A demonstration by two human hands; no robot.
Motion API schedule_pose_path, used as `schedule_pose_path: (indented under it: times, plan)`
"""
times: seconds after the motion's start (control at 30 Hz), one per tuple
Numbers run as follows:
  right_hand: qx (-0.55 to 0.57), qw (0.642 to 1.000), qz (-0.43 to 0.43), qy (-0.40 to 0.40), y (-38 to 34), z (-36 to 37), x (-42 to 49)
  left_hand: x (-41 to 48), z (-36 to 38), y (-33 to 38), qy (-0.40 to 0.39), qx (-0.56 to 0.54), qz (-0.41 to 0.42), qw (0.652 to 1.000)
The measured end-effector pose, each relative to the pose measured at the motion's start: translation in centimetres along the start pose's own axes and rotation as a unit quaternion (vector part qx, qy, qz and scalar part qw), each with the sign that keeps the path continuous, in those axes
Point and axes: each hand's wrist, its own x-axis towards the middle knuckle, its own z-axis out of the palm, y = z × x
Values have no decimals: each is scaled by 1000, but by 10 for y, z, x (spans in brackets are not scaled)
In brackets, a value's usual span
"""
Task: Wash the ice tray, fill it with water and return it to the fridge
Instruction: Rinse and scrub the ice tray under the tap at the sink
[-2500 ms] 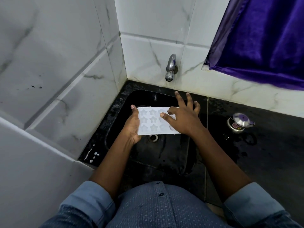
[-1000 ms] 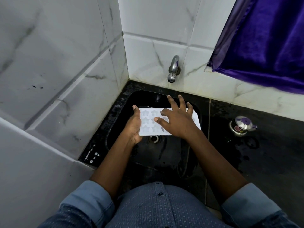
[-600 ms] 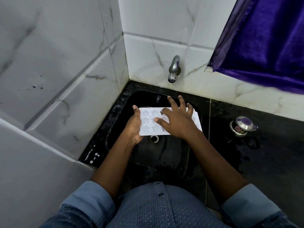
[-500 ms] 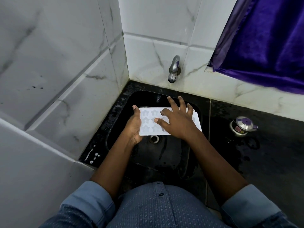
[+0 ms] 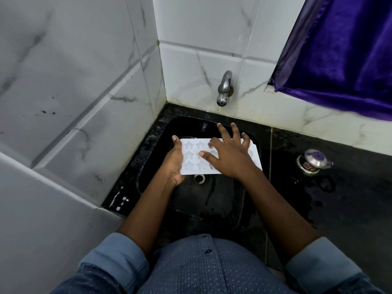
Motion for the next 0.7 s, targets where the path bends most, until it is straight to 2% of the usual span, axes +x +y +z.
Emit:
schedule_pose_path:
  times: [0.7]
  plan:
    - [9, 1000, 5, -2, -1, -3, -4, -2, -2, -1, -8, 20, 12, 1000]
